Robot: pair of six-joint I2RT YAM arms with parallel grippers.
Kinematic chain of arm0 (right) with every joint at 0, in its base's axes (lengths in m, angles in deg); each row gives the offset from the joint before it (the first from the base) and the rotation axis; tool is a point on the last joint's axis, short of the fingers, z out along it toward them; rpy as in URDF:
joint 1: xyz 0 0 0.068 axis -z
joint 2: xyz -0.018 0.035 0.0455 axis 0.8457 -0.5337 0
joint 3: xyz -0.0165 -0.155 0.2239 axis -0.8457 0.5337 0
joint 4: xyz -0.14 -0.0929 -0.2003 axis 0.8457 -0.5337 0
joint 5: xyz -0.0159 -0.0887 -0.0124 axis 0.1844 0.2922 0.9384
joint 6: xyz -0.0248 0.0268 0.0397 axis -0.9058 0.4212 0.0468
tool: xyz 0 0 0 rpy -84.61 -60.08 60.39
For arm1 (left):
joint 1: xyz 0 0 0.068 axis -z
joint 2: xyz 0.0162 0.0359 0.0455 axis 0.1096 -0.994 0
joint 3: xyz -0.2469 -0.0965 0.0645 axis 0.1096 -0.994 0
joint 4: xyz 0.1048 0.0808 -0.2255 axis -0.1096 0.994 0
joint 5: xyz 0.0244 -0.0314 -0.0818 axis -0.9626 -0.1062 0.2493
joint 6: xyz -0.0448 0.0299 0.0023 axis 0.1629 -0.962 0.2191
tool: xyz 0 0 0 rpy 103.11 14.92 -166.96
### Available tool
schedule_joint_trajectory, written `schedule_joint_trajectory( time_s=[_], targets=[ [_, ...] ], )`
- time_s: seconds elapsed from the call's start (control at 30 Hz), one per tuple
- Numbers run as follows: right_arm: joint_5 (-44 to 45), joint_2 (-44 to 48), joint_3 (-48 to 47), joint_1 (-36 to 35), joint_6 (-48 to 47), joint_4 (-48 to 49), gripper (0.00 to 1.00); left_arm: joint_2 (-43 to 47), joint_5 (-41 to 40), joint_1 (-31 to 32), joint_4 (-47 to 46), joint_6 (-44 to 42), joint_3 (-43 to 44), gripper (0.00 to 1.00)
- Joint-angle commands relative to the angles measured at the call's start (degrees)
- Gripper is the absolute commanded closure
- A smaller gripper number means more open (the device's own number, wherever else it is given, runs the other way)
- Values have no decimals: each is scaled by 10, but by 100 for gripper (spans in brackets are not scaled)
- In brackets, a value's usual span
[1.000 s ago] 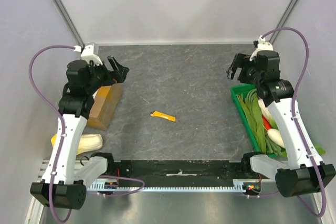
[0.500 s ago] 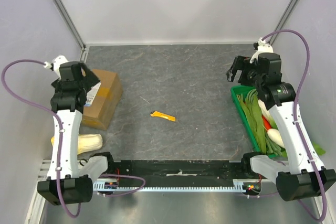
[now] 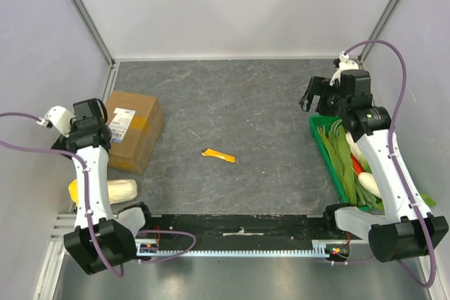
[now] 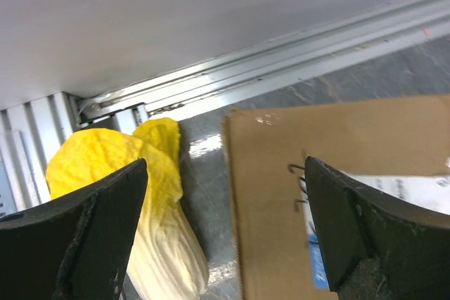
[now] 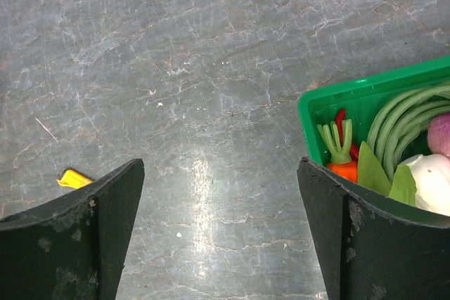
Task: Unpack the express box
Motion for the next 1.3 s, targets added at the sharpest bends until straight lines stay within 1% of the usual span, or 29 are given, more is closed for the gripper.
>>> schedule_joint_trajectory(
  time_s=[0.0, 0.13, 0.3, 0.33, 0.37, 0.43, 0.57, 0.63, 0.7, 0.77, 0.8, 0.83, 0.87, 0.93, 0.97, 1.1, 1.13, 1.17, 1.27],
  targets=[
    [-6, 0, -10, 2, -11, -3, 2, 25, -18, -42, -39, 48, -17, 2],
    [-8, -12, -15, 1, -19, -10, 2, -4, 6, -62, -34, 63, -21, 2],
    [1, -12, -14, 2, -24, -12, 2, -5, 100, -79, -99, 64, -67, 5],
    [1, -12, -11, 2, -24, -12, 3, -5, 118, -84, -104, 70, -71, 5],
    [1, -12, -9, 1, -25, -13, 2, -8, 152, -85, -110, 84, -75, 5],
    [1, -14, -5, 1, -26, -13, 2, -14, 181, -85, -127, 94, -82, 6],
    [5, -15, -1, 1, -27, -15, 2, -39, 244, -85, -145, 103, -87, 11],
    [8, -13, 1, 1, -28, -16, 2, -44, 278, -85, -172, 94, -101, 14],
    [17, -8, 6, 1, -31, -18, 2, -54, 342, -85, -224, 79, -120, 17],
    [23, -5, 10, 2, -31, -18, 3, -69, 399, -85, -255, 67, -123, 22],
    [25, -5, 14, 1, -31, -18, 2, -83, 429, -85, -263, 63, -126, 23],
    [25, -5, 14, 1, -31, -18, 2, -90, 450, -82, -277, 60, -129, 23],
    [25, -7, 14, 1, -30, -17, 2, -98, 493, -81, -288, 49, -130, 25],
    [24, -10, 16, 1, -27, -17, 3, -116, 528, -75, -317, 44, -131, 25],
    [23, -12, 17, 1, -26, -17, 2, -121, 569, -72, -328, 37, -132, 25],
    [21, -23, 19, 0, -25, -13, 2, -154, 629, -39, -381, 12, -119, 26],
    [21, -26, 19, 1, -25, -12, 2, -160, 637, -21, -389, 1, -115, 26],
    [21, -27, 19, 1, -25, -11, 2, -177, 667, -14, -399, -5, -112, 26],
    [20, -32, 18, 2, -26, -6, 3, -197, 686, 7, -399, -13, -83, 25]
  ],
)
